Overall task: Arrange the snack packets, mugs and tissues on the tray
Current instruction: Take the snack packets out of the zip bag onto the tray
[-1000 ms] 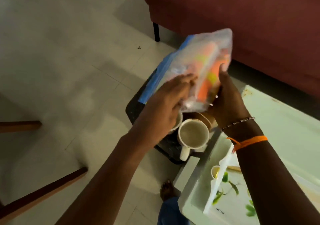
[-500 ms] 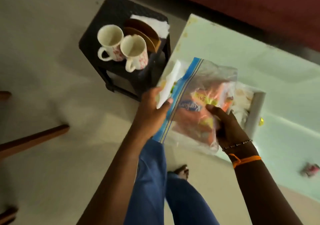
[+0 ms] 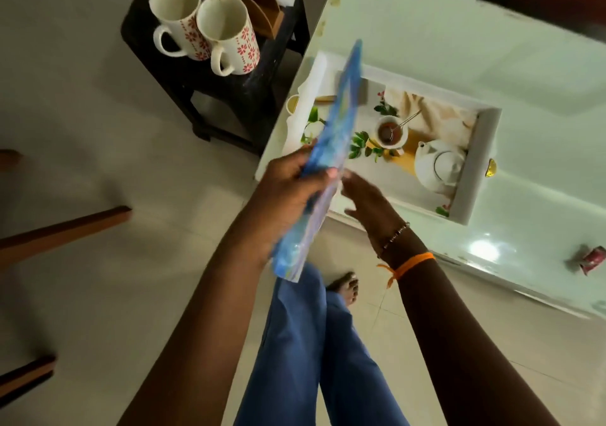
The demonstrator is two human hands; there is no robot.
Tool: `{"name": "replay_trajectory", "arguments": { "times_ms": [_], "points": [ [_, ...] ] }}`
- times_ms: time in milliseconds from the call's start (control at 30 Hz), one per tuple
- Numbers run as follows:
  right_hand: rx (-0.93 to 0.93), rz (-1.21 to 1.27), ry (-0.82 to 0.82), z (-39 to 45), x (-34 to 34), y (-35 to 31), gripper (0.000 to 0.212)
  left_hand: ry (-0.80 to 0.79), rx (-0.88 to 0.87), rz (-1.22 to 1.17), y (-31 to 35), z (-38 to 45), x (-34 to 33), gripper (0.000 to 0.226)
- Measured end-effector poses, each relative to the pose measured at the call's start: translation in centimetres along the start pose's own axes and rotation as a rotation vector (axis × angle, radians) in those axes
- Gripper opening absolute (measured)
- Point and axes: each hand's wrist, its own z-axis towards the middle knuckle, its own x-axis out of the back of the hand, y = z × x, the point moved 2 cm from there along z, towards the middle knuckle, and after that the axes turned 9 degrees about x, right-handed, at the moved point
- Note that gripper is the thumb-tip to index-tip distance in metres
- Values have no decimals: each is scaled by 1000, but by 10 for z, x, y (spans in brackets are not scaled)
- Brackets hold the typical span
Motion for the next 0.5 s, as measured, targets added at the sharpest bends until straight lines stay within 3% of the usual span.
{"name": "replay_trajectory", "arguments": {
  "times_ms": [67,167,233,333,500],
  "points": [
    [82,84,141,-5,-2,-17,29,25,-117,175,6,-5,-16,25],
    [166,191,258,-15,5,-33,19,57,-190,226,11,-9,-32,18],
    [185,78,335,-20,8,-41,8,66,-180,231,10,-10,-35,10],
    [199,-64,426,-20,15,-52,16,94,-89,143,8,-12,-32,13],
    [252,-450,542,-25,32,-59,15,422,-101,23,7,-25,-4,27]
  ]
}}
